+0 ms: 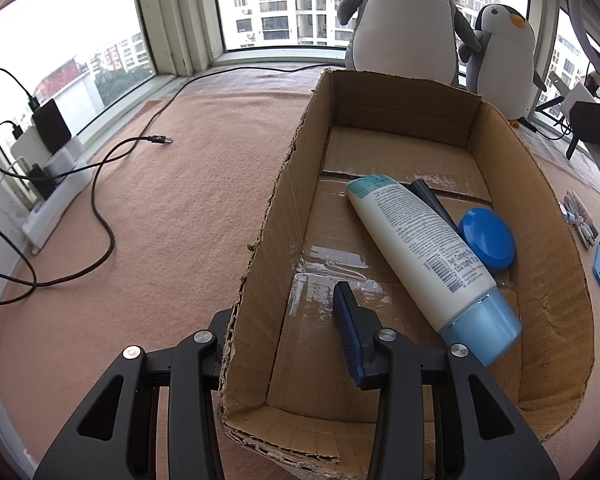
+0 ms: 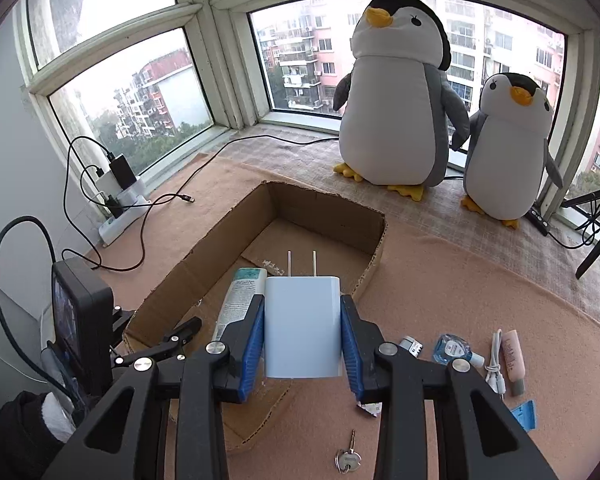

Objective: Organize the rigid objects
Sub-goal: 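Carry the charger with the right gripper into the box and release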

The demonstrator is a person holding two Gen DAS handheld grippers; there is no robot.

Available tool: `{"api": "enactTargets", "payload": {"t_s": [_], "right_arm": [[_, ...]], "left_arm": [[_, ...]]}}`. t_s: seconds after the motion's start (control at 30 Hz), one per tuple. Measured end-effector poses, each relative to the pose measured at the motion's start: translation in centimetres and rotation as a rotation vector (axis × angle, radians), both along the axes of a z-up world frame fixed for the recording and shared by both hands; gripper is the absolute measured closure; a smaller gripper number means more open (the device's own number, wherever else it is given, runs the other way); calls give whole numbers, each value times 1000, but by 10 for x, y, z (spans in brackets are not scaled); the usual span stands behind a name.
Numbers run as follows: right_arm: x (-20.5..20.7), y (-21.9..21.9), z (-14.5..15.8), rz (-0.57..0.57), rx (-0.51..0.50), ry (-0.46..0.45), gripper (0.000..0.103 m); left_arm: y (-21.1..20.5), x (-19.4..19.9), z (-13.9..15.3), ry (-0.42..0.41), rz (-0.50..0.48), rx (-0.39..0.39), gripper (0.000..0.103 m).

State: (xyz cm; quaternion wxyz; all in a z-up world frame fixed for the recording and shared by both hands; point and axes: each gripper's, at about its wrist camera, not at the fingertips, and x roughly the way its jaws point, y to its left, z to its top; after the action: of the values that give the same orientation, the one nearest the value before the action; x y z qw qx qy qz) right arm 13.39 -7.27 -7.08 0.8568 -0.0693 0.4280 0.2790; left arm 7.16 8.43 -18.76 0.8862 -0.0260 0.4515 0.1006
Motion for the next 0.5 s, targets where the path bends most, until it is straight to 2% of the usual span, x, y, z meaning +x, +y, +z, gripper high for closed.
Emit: {"api": "enactTargets", "payload": {"t_s": [0.5], "right_arm": [[39, 34, -35, -2, -85, 25, 71]], "left_arm": [[-1, 1, 0, -4, 5, -6, 64]]}}
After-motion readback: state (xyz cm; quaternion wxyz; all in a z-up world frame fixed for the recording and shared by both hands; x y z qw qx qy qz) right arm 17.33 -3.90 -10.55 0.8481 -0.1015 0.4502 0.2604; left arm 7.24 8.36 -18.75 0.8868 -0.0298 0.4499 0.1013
